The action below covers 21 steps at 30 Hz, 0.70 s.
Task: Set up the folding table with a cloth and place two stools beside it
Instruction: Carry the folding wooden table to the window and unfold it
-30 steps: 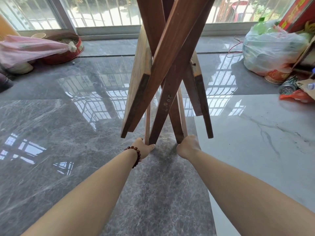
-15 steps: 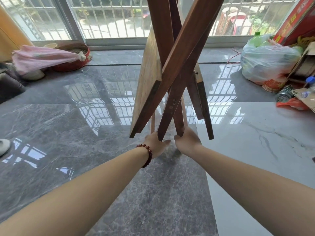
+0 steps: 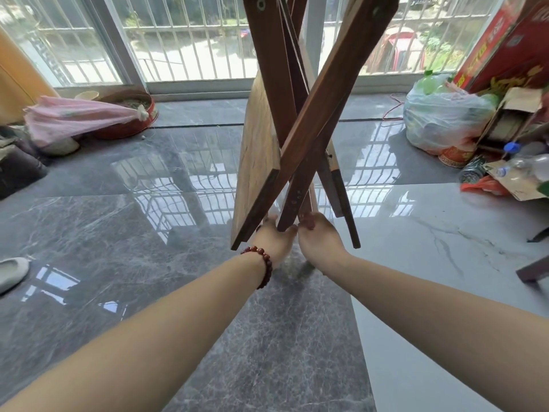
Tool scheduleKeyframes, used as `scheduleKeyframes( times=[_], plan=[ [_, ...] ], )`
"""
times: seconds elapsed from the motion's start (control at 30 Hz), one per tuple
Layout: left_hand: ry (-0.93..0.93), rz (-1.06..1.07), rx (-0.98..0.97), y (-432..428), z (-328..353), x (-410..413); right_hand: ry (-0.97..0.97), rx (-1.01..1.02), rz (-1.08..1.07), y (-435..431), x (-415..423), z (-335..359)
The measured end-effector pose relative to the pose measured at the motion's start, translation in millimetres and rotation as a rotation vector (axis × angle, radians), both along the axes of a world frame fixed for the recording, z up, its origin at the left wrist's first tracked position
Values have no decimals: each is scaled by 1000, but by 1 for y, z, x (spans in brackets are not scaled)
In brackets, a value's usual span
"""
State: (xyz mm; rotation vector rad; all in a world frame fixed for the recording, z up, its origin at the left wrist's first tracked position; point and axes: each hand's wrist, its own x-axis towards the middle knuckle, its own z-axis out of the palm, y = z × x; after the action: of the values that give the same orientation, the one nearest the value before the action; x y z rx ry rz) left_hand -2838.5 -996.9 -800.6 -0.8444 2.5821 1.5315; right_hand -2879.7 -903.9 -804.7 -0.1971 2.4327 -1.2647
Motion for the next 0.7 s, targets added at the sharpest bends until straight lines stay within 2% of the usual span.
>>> scheduleKeyframes(
  times=[0.17, 0.37, 0.57, 0.7],
  plan=[
    [26, 14, 70, 4, 20, 8, 51, -67, 0, 5, 10, 30],
    [-47, 7, 177, 16, 66, 13, -97, -92, -120, 2, 18, 69],
    [-90, 159, 378, 9, 109, 19, -444, -198, -277, 1, 14, 108],
    [-209, 278, 531, 5, 134, 23, -692, -488, -437, -2, 19, 135]
  ],
)
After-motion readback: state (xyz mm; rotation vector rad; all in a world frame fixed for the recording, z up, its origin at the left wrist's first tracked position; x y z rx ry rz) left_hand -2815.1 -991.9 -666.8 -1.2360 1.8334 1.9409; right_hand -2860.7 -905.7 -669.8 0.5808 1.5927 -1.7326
